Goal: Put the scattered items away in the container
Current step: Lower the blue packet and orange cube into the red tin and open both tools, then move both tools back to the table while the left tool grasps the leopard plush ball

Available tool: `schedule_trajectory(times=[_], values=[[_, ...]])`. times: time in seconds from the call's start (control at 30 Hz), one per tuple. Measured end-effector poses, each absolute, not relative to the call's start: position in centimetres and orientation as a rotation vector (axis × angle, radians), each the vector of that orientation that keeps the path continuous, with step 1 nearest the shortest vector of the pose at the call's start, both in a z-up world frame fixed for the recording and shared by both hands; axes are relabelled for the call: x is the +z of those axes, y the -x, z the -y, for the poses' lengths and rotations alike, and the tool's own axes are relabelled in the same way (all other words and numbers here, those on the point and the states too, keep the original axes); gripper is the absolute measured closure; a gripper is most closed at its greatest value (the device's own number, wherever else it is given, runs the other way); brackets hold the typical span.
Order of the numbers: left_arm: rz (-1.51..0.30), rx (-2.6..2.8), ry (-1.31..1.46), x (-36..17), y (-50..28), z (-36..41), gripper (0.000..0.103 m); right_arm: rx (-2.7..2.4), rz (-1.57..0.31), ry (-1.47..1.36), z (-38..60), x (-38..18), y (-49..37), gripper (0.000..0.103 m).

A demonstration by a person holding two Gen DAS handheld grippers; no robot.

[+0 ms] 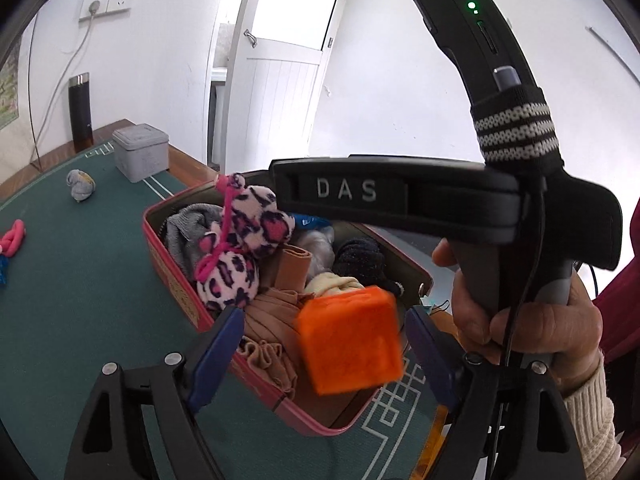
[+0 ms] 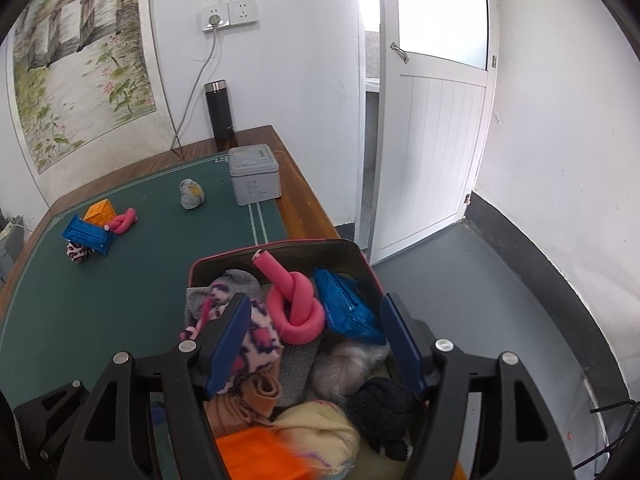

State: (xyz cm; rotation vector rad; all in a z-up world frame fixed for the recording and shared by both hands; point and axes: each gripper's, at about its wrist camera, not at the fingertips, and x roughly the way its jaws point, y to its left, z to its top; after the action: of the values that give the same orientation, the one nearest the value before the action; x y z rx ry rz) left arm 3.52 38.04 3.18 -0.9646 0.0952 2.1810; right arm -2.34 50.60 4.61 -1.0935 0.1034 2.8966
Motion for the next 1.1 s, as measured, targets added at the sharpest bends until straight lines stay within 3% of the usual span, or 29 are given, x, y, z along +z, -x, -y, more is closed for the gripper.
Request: schedule_trajectory(times=[0.33, 0.47, 0.87, 1.1], values=[[-0.105, 2.292, 0.909, 4.3, -4.2, -35.4, 0.019, 2.907, -0.13, 1.079, -48.9, 5.0, 2.1, 0.031], [-0.059, 2.34, 0.942, 3.5, -3.1, -32.8, 0.019, 2.93, -0.136, 1.059, -47.4, 5.3, 2.2, 0.025], [0.156, 2.614, 1.057, 2.2, 3.8, -19.4, 0.019, 2.991, -0.06, 1.121, -38.5, 4.9, 6.9, 0.024], [0.275, 2.755, 1.121, 1.0, 8.2, -11.3, 0.019, 2.975, -0.186, 1.222, -34.1, 3.2, 11.8, 0.024]])
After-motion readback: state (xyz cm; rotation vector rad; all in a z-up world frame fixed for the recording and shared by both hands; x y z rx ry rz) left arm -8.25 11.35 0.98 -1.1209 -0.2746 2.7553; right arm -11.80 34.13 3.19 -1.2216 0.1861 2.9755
